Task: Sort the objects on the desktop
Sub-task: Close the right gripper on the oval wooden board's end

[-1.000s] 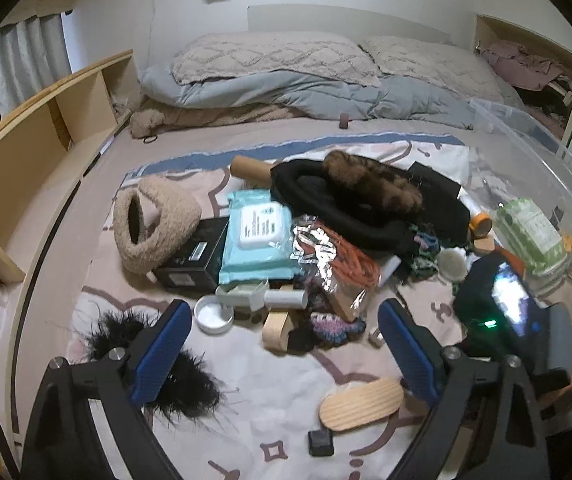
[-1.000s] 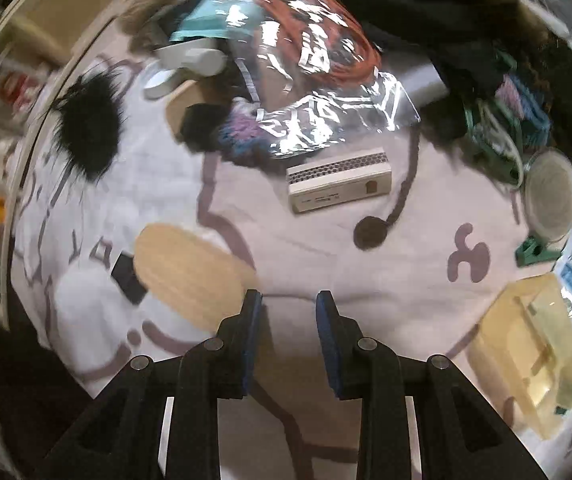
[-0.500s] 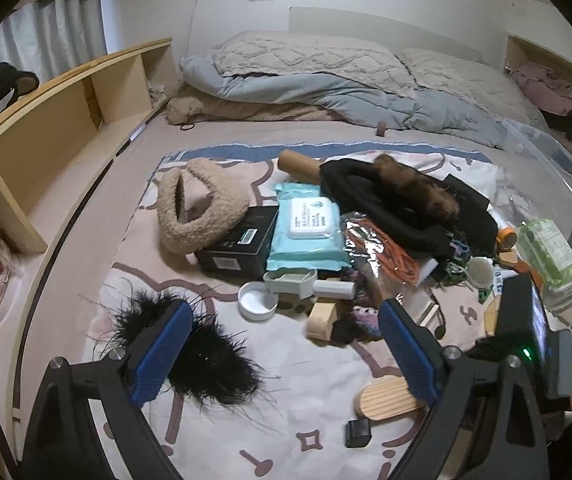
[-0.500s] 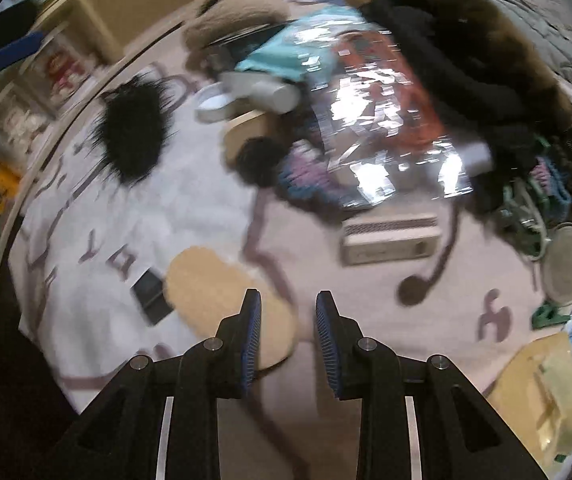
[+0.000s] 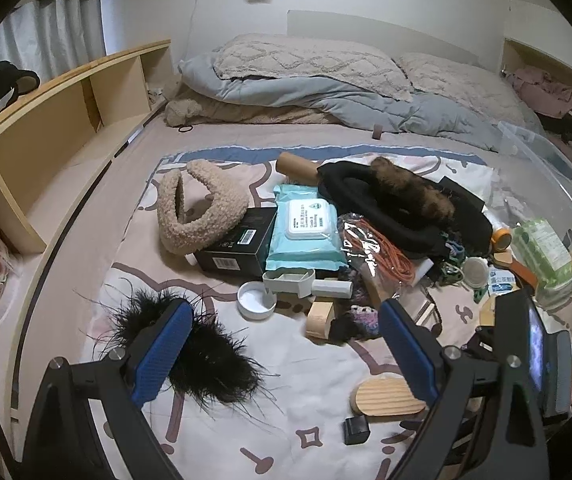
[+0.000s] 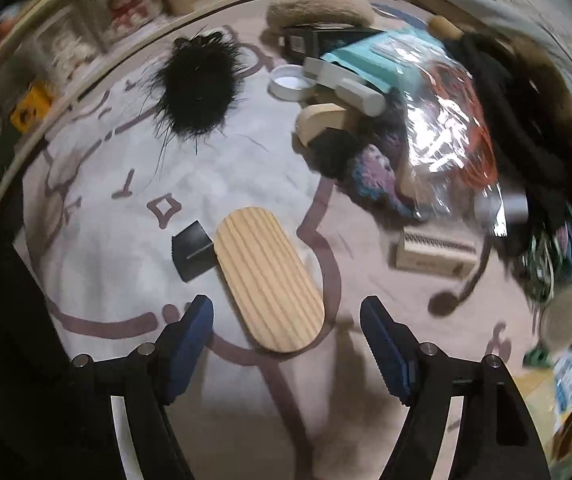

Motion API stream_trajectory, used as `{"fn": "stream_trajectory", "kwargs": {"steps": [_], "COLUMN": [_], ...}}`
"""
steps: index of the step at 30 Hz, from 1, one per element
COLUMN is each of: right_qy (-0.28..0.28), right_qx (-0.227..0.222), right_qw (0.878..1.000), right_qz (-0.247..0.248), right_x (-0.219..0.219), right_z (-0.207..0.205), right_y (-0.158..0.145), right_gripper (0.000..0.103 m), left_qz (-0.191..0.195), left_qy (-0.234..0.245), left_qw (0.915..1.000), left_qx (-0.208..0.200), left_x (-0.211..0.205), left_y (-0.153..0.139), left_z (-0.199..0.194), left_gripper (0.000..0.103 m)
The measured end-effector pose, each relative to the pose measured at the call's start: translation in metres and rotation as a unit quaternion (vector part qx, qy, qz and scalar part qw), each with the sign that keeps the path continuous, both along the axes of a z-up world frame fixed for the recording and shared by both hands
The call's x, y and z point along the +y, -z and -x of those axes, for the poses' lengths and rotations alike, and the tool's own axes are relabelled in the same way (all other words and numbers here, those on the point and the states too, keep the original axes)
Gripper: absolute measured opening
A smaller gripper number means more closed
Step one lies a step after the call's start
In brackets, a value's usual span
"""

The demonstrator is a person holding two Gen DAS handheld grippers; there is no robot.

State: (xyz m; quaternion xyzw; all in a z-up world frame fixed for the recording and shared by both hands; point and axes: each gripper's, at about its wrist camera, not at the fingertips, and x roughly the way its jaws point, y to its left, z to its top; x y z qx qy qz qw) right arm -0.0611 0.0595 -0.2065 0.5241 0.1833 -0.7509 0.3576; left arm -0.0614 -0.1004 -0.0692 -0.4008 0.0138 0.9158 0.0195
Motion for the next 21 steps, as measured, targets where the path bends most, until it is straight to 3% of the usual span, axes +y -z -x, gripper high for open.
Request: {"fn": "stream_trajectory", "kwargs": {"steps": [5,7,13,21], "right_qy": [-0.015,-0.02,-0.003,0.08], "right_qx": [0.009,-0.005,0.011,0.01], "right_qw": [0.999,0.999,1.0,0.997], "right_qz": [-0.051,-0.035,-0.017,-0.013], "right_x": [-0.012,-0.012,-0.003,0.049], "right_z": [0.005,0.005,-0.004,-0.009], "right_y": [0.021,0.017,-0.001,-0.021], "right_gripper": [0.073,0.05,0.049,0.048], "left_qz": [0.001,0.005,0.017,0.062], "left_qy": [-0.003,-0.008,0.001,0.081], "left_qw": [1.0,1.0,0.9998,0.9933], "left_qx": [-0.001,-0.002,-0.014,-0.054], "left_x": [-0.006,-0.009,-0.005,0.032], "left_y": [0.002,0.003,0.013,0.047], "left_z": [-0.001,-0.001,-0.001,-0.014], "left_gripper": [0.094,0.094,0.094,0.091]}}
